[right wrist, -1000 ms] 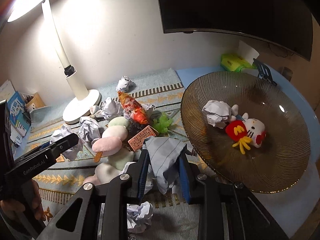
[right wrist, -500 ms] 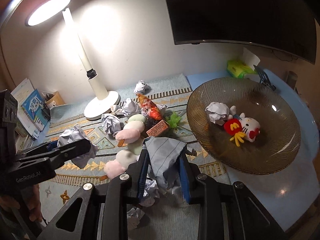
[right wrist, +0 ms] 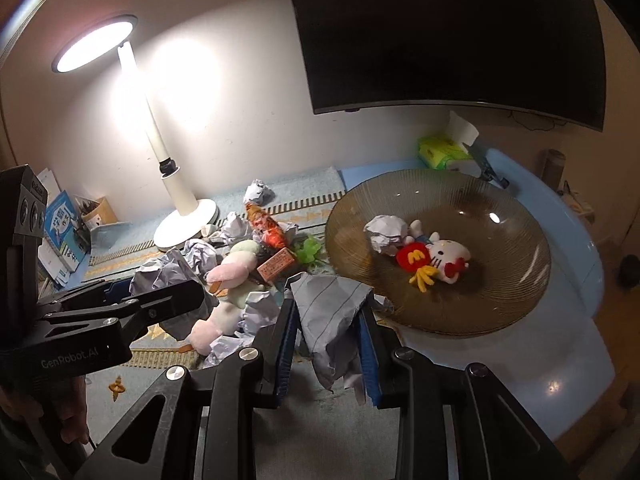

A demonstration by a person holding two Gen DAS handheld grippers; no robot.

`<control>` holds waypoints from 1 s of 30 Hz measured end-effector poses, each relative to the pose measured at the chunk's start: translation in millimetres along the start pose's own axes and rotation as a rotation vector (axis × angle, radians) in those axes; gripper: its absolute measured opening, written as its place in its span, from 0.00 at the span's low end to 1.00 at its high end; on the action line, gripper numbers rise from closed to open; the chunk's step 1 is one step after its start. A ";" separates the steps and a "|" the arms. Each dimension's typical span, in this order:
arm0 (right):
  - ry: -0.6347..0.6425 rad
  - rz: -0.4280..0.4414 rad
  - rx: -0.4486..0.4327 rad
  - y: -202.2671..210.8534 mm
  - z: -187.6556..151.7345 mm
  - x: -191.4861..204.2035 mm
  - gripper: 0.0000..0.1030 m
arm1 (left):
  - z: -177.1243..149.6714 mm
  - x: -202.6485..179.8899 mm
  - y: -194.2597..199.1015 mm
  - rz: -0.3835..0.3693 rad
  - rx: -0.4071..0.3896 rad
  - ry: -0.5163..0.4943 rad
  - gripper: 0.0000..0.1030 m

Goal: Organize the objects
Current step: 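Carry both paper balls over the brown bowl and release them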

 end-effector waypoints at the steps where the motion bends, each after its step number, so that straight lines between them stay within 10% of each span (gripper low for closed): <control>1: -0.002 -0.016 -0.003 1.5 0.5 -6.8 0.27 | 3.5 -4.5 -3.9 -0.009 -0.002 -0.004 0.57; 23: -0.035 -0.300 0.057 -17.8 -6.1 -133.8 0.27 | 15.1 -115.1 -143.8 -0.052 0.105 -0.188 0.58; 28: -0.087 -0.281 0.086 -21.7 -16.1 -140.8 0.27 | 14.1 -110.1 -140.5 -0.028 0.109 -0.183 0.66; 30: -0.100 -0.273 0.099 -20.4 -21.2 -141.7 0.28 | 16.6 -106.9 -136.8 -0.028 0.110 -0.166 0.85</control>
Point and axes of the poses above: each gripper's, at about its wrist camera, not at the fingertips, and y roughly against the way its jaws point, x to its left, z to its top, the point moved 9 cm from there along -y, roughly the way its jaws point, and after that the axes turned 13 degrees about y, right-handed, at the moved point
